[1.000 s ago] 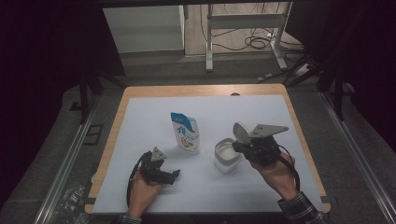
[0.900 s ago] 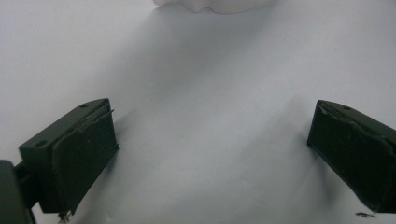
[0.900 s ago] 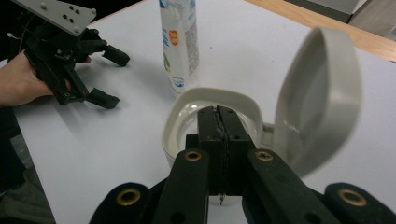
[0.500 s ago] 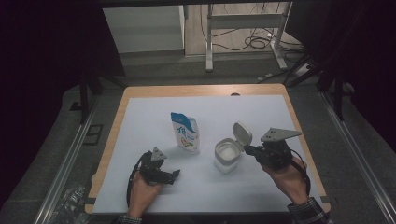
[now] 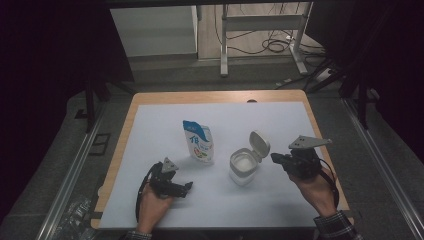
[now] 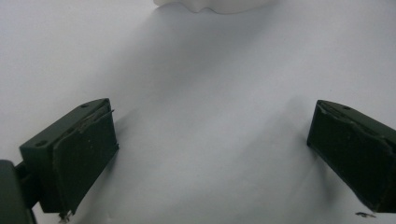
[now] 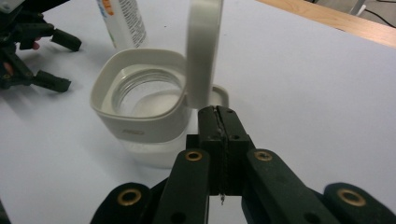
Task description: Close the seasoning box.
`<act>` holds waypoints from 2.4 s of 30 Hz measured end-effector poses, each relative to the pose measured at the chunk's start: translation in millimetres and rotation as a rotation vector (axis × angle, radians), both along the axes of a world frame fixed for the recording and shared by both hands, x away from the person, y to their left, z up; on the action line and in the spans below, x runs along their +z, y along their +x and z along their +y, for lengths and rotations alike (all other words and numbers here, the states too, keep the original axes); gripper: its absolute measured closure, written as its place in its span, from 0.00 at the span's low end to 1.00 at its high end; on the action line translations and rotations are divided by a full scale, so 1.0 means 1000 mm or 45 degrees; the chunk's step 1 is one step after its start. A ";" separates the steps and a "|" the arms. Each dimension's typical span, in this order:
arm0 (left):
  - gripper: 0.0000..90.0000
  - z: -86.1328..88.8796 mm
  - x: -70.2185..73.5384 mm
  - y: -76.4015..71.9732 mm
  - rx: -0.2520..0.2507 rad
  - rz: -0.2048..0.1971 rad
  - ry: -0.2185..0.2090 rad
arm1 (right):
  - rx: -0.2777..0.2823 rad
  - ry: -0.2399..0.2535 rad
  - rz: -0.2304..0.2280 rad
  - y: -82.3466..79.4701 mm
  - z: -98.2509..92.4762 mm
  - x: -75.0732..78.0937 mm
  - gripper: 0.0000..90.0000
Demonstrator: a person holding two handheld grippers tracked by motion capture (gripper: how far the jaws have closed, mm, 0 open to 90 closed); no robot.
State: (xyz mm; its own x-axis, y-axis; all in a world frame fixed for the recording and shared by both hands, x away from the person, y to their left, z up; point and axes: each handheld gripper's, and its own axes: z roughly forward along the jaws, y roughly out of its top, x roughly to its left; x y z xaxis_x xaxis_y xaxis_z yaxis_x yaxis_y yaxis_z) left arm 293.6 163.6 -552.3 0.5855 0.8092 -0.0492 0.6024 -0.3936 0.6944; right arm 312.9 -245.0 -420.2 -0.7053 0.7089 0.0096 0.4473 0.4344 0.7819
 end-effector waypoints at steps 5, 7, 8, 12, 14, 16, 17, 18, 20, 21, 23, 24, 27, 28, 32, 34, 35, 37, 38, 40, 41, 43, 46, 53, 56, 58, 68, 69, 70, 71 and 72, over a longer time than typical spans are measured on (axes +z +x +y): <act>0.02 0.000 0.000 0.000 0.000 0.000 0.000 | -0.008 0.013 -0.007 0.007 -0.001 -0.002 0.99; 0.02 0.000 0.000 0.000 0.000 0.000 0.000 | -0.008 0.023 -0.011 0.010 -0.001 -0.002 0.99; 0.02 0.000 0.000 0.000 0.000 0.000 0.000 | -0.009 0.026 -0.012 0.012 -0.001 -0.003 0.99; 0.02 0.000 0.000 0.000 0.001 -0.002 -0.001 | 0.001 0.052 -0.015 0.015 0.002 -0.002 0.99; 0.02 0.000 0.000 0.000 0.001 -0.002 -0.001 | 0.007 0.058 -0.018 0.016 0.003 -0.002 0.99; 0.02 0.000 0.000 0.000 0.003 -0.002 -0.003 | 0.012 0.066 -0.018 0.017 0.005 -0.002 0.99; 0.02 0.000 0.000 0.000 0.003 -0.002 -0.003 | 0.014 0.070 -0.019 0.017 0.006 -0.002 0.99; 0.02 0.000 0.000 0.000 0.003 -0.002 -0.004 | 0.018 0.073 -0.021 0.017 0.007 -0.002 0.99; 0.02 0.000 0.000 0.000 0.003 -0.001 -0.004 | 0.026 0.079 -0.019 0.017 0.008 -0.002 0.99; 0.02 0.000 0.000 0.000 0.003 -0.001 -0.004 | 0.029 0.082 -0.023 0.017 0.009 -0.002 0.99; 0.02 0.000 0.000 0.000 0.003 -0.001 -0.004 | 0.036 0.081 -0.025 0.017 0.010 -0.001 0.99; 0.02 0.000 0.000 0.000 0.003 -0.001 -0.004 | 0.040 0.088 -0.023 0.016 0.011 -0.001 0.99; 0.02 0.000 0.000 0.000 0.003 0.000 -0.004 | 0.055 0.090 -0.026 0.015 0.015 0.000 0.99; 0.02 0.000 0.000 0.000 0.003 0.000 -0.005 | 0.063 0.087 -0.030 0.015 0.016 0.000 0.99; 0.02 0.000 0.000 0.000 0.002 0.002 -0.003 | 0.085 0.086 -0.031 0.013 0.022 -0.001 0.99; 0.02 0.000 0.000 0.000 0.002 0.003 -0.004 | 0.095 0.082 -0.025 0.012 0.024 -0.002 0.99; 0.02 0.000 0.000 0.000 0.002 0.003 -0.003 | 0.097 0.080 -0.024 0.012 0.025 -0.002 0.99; 0.02 0.000 0.000 0.000 0.002 0.003 -0.004 | 0.103 0.080 -0.027 0.011 0.025 -0.003 0.99; 0.02 0.000 0.000 0.000 0.002 0.003 -0.003 | 0.104 0.082 -0.028 0.010 0.025 -0.002 0.99; 0.02 0.000 0.000 0.000 0.002 0.003 -0.003 | 0.107 0.087 -0.030 0.008 0.023 -0.002 0.99; 0.02 0.000 0.000 0.000 0.002 0.003 -0.003 | 0.109 0.088 -0.031 0.007 0.022 -0.002 0.99; 0.02 0.000 0.000 0.000 0.002 0.003 -0.003 | 0.114 0.092 -0.032 0.005 0.020 -0.003 0.99; 0.02 0.000 0.000 0.000 0.003 0.000 -0.004 | 0.123 0.097 -0.030 0.000 0.016 -0.006 0.99; 0.02 0.000 0.000 0.000 0.003 0.001 -0.003 | 0.136 0.117 -0.013 -0.009 0.012 -0.017 0.99; 0.02 0.000 0.000 0.000 0.003 0.000 -0.004 | 0.141 0.118 -0.007 -0.010 0.011 -0.022 0.99; 0.02 0.000 0.000 0.000 0.003 0.000 -0.003 | 0.146 0.125 -0.002 -0.011 0.011 -0.025 0.99; 0.02 0.000 0.000 0.000 -0.001 0.002 0.002 | 0.193 0.075 -0.018 -0.018 0.019 -0.043 0.98; 0.02 0.000 0.000 0.000 -0.001 0.001 0.002 | 0.197 0.074 -0.015 -0.019 0.020 -0.044 0.98; 0.02 0.000 0.000 0.000 -0.001 0.002 0.002 | 0.200 0.068 -0.015 -0.019 0.021 -0.046 0.98; 0.02 0.000 0.000 0.000 -0.001 0.002 0.002 | 0.203 0.062 -0.020 -0.020 0.022 -0.048 0.98; 0.02 0.000 0.000 0.000 -0.001 0.002 0.002 | 0.205 0.056 -0.022 -0.021 0.023 -0.050 0.98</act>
